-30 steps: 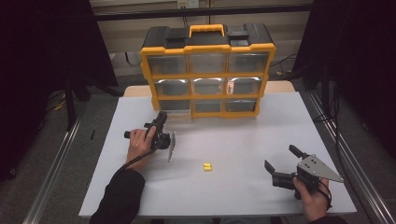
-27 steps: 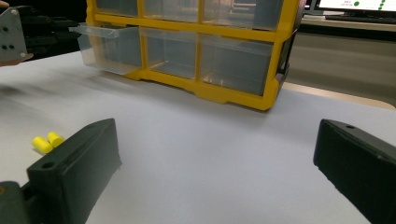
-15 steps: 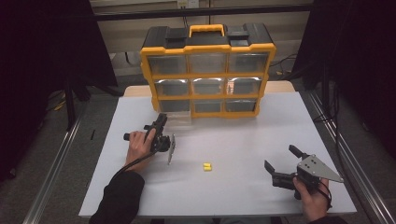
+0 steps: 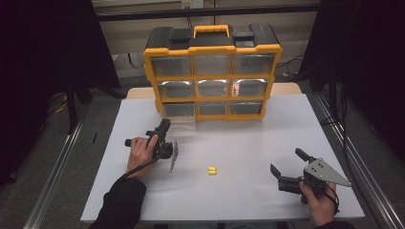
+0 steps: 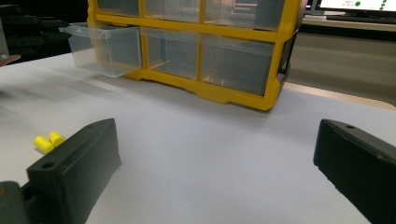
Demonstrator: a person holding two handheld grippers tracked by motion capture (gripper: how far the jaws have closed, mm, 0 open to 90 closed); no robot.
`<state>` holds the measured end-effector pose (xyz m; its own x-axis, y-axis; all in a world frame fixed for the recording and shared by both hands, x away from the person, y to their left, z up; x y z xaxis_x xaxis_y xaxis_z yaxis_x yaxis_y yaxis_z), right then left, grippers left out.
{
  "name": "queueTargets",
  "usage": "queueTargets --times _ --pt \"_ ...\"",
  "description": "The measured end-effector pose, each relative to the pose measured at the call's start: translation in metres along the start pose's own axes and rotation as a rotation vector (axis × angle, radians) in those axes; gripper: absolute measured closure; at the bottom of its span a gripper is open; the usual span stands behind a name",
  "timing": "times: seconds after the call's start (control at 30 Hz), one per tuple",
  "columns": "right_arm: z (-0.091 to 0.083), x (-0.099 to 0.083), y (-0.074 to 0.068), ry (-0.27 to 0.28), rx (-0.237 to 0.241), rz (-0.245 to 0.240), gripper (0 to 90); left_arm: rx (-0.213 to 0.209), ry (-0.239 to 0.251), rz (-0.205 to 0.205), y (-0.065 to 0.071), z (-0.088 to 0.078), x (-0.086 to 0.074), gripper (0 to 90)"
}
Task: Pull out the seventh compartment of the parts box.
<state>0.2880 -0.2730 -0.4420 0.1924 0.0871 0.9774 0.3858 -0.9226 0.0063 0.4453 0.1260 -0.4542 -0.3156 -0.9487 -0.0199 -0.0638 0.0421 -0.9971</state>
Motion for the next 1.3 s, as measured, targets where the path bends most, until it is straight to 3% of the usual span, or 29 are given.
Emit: queueTargets --times 0.33,0.5,0.7,1.13,1.3 --pt "0.0 0.0 -0.001 0.0 0.003 0.0 0.1 -0.001 0.002 0.004 -0.001 -0.004 0.0 79.6" --pt "0.0 0.0 -0.001 0.0 0.003 0.0 0.1 0.0 0.01 -0.016 -0.001 -0.007 -0.002 79.6" --pt "0.0 0.0 -0.001 0.0 0.003 0.0 0.1 0.001 0.012 0.009 0.0 -0.011 -0.001 79.5" --pt "0.0 0.0 -0.001 0.0 0.005 0.001 0.1 -0.003 0.006 0.014 0.003 -0.011 -0.001 79.0" --pt "0.0 0.0 -0.001 -0.001 0.004 0.001 0.1 -0.013 0.003 -0.027 0.003 -0.011 -0.002 77.5"
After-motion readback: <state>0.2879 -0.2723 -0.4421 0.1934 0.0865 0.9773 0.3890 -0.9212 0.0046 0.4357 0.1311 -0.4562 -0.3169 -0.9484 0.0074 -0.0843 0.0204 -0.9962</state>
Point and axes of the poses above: each handheld gripper's, and its own axes: z roughly forward along the jaws, x roughly out of its top, y roughly to its right, the point moved 4 cm from there along z, roughly forward along the jaws, and after that the axes turned 1 degree about z, right-handed, at the moved point
